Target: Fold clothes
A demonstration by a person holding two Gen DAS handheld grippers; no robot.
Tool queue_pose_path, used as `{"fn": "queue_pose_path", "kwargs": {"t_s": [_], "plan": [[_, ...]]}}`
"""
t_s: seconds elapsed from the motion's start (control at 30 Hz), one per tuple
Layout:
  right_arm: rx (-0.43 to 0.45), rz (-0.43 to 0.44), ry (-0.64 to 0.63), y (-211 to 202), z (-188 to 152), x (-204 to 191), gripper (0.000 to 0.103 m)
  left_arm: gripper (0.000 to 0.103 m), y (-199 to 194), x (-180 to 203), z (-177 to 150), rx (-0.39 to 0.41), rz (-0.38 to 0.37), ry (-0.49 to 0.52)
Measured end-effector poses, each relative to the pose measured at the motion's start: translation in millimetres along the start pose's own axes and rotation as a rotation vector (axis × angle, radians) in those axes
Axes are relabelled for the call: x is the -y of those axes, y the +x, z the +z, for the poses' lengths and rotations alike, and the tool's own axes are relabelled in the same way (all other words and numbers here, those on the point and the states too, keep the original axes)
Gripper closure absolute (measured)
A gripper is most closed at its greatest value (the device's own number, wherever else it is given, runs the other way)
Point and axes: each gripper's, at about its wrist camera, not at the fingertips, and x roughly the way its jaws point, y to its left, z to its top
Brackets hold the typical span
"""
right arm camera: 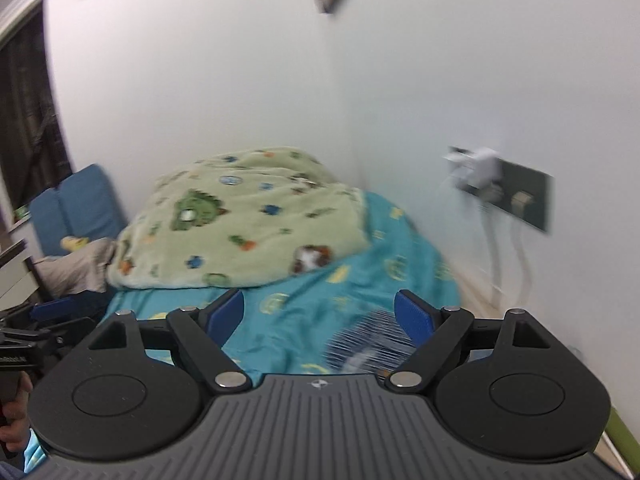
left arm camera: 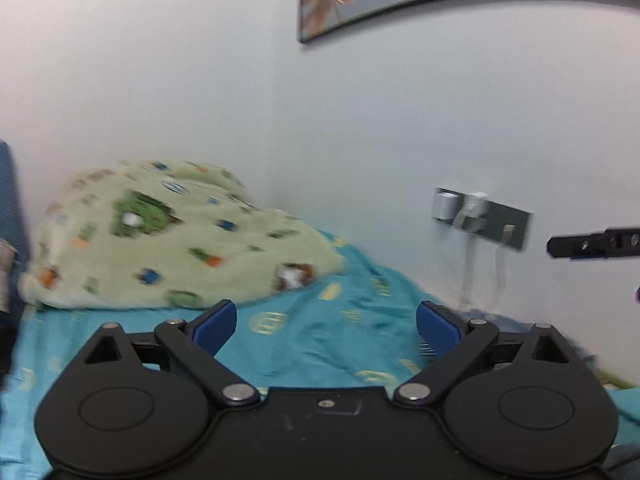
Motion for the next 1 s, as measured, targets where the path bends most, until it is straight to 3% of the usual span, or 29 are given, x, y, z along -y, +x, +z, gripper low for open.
{"fn": "queue_pose_path", "kwargs": {"t_s": [0.13, 0.47, 0.7, 1.0], "plan": [[0.033, 0.074, -0.078, 10.9, 2.5, -53.0, 0.015, 0.005, -27.2, -24.4, -5.0, 0.027, 0.069, 0.027], [0.093, 0.231, -0.189, 55.8, -24.2, -169.6, 0.015, 0.003, -79.0, -91.2, -31.3, 0.093, 0.29, -0.126], [0.049, 0.243, -0.227, 69.3, -59.5, -188.6, 0.015, 0.001, -97.6, -113.7, -62.2, 0.123, 0.408, -0.232], [0.017, 0.293, -0.278, 66.6, -88.2, -190.0, 0.014, 0.0, -73.5, -120.9, -87.8, 0.037, 0.426, -0.284]]}}
